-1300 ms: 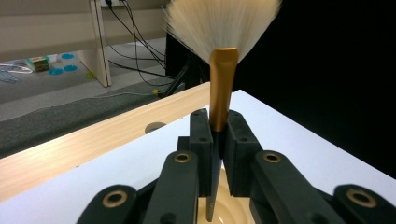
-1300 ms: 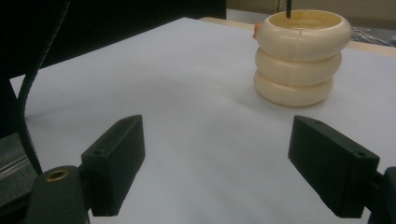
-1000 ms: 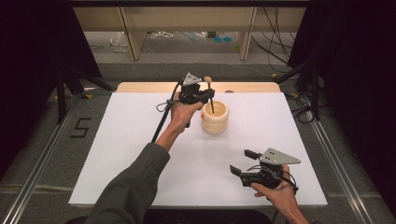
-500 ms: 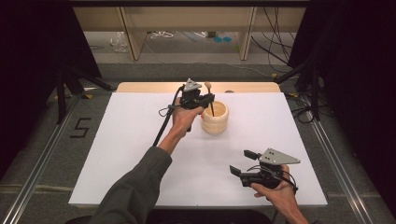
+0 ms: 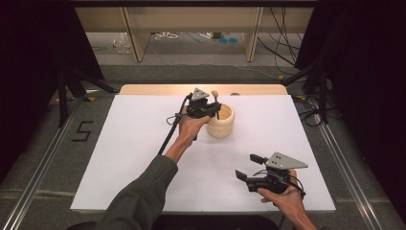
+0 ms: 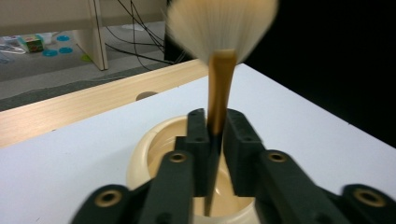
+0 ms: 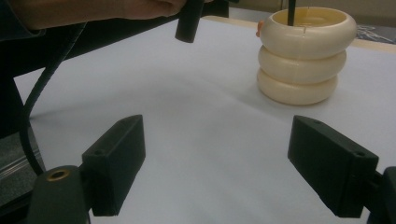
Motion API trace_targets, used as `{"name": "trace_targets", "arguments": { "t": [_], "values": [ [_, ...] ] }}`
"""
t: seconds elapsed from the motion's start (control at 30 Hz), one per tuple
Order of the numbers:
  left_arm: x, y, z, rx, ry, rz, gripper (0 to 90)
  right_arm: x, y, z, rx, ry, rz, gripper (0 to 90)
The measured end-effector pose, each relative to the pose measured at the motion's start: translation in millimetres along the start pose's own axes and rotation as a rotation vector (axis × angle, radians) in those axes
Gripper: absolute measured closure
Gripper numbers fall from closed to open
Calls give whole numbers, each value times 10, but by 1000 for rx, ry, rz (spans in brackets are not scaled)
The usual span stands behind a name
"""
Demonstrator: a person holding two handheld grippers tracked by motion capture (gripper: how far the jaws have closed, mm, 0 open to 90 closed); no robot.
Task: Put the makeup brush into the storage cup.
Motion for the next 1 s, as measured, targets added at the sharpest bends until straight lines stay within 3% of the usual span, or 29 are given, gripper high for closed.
{"name": "trace_targets", "arguments": {
  "t": [0.17, 0.33, 0.37, 0.43, 0.5, 0.6, 0.63, 0.67, 0.9, 0.93, 1.0],
  "values": [
    [-11, 78, -13, 31, -28, -10, 490, -2, -1, 3, 0, 0, -2, 200],
    [-36, 234, -45, 67, -78, -31, 314, -2, -22, 9, 1, 8, 26, 200],
    [-41, 271, -59, 66, -71, -36, 293, -3, -4, 1, -1, -2, 0, 200],
    [-50, 353, -68, 55, -59, -40, 247, -3, -15, 17, -6, 14, 14, 200],
    [-67, 449, -73, 56, -61, -44, 231, -11, -25, 1, 12, -12, 16, 199],
    [-91, 585, -89, 52, -43, -40, 219, -2, 1, 15, -10, -5, -5, 198],
    [-96, 625, -101, 52, -49, -37, 215, -7, -26, 11, 5, -17, 23, 197],
    [-102, 661, -108, 54, -47, -34, 213, -4, -27, 28, -8, 8, 37, 197],
    [-134, 882, -78, 38, -38, -2, 195, 0, -19, 30, -6, 1, 36, 196],
    [-140, 910, -69, 36, -29, 4, 193, 0, -13, 20, 1, -20, 27, 196],
    [-148, 967, -49, 24, -26, 16, 184, 8, 1, 34, -10, -5, 22, 196]
  ]
}}
Point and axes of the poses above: each handheld gripper's, and its own axes: y roughly backward along the jaws, x roughly out of its top, z roughly to its right, the point moved 2 cm from there along -y, roughly forward along the jaws, and after that the axes turned 3 degrees about z, right-handed, at the moved point
